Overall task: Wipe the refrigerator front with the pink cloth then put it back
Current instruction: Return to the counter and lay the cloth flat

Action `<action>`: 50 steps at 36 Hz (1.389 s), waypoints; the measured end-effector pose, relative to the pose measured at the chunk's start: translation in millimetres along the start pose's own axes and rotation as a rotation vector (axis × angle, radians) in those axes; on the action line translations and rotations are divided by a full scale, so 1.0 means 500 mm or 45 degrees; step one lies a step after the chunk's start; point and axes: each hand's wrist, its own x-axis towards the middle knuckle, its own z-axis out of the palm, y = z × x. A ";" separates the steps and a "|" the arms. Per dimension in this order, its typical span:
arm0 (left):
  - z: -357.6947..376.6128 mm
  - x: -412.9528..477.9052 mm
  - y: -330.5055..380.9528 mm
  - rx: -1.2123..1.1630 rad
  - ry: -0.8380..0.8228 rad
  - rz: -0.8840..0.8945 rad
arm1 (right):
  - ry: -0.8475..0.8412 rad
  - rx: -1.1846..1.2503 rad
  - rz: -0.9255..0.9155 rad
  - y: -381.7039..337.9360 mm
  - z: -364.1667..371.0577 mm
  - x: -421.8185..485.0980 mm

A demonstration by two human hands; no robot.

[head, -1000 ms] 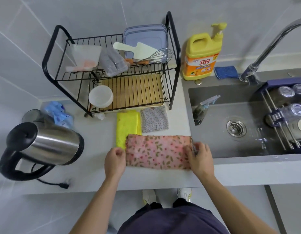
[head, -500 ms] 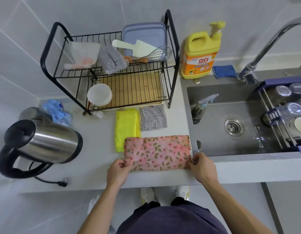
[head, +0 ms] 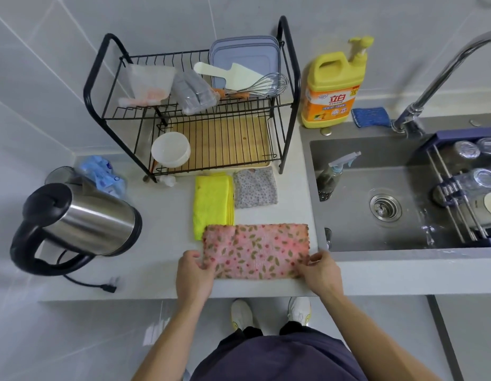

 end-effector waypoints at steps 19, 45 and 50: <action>0.029 -0.051 0.021 -1.134 -0.506 -0.279 | -0.634 -0.123 -0.597 -0.170 0.146 -0.131; 0.015 -0.007 -0.063 -0.008 -0.024 0.063 | -0.384 -0.141 -0.194 -0.079 0.162 -0.065; 0.018 0.000 -0.055 0.071 -0.152 0.079 | -0.398 -0.090 -0.126 -0.085 0.172 -0.052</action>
